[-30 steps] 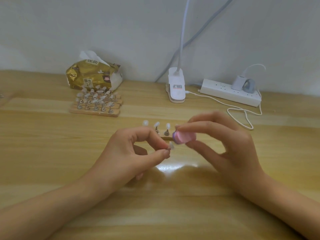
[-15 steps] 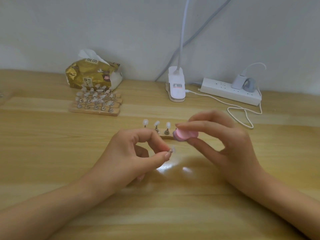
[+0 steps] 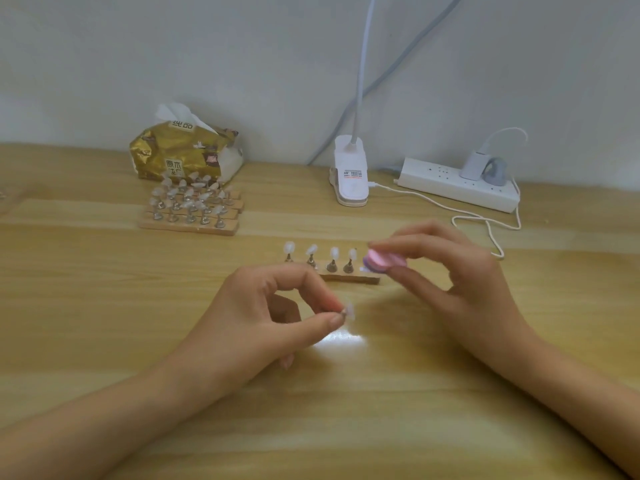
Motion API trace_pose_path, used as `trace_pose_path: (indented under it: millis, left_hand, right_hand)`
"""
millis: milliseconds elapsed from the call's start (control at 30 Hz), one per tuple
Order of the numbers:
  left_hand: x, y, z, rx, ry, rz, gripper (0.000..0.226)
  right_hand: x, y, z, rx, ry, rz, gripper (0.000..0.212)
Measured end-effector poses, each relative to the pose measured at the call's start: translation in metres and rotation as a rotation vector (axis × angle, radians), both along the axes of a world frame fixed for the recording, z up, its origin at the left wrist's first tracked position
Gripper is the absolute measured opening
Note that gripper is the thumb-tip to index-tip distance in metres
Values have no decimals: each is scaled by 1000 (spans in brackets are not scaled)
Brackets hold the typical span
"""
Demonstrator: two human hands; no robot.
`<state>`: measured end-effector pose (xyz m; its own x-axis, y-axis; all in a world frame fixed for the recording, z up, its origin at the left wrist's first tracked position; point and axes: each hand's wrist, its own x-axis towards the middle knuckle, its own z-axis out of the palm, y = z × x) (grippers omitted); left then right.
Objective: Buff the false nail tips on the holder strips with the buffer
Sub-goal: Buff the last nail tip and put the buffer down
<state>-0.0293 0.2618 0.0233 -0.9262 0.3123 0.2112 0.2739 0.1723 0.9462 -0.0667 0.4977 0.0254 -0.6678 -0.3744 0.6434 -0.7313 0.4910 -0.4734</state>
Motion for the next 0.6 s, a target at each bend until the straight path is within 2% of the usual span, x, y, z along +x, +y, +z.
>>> trace_pose_path:
  millis: [67,133,267,367,433,600]
  left_hand:
    - [-2,0,1,43,-7,-2,8]
    - [-5,1,0,104,-7,18,4]
    - [-5,1,0,150,-8,52,11]
    - [-5,2,1,135,-2,63,11]
    - [-6,1,2,130,0,69,6]
    - [-6,1,2,127,-13,44,8]
  right_hand:
    - [-6,10,7,-72,-111,16,21]
    - [-9,17,14,-30,-178,96,21]
    - [-5,19,20,266,-275,220,29]
    - [-1,13,16,466,-288,206,40]
    - [2,10,21,421,-245,182,39]
    - [11,-10,33,139,-178,200,24]
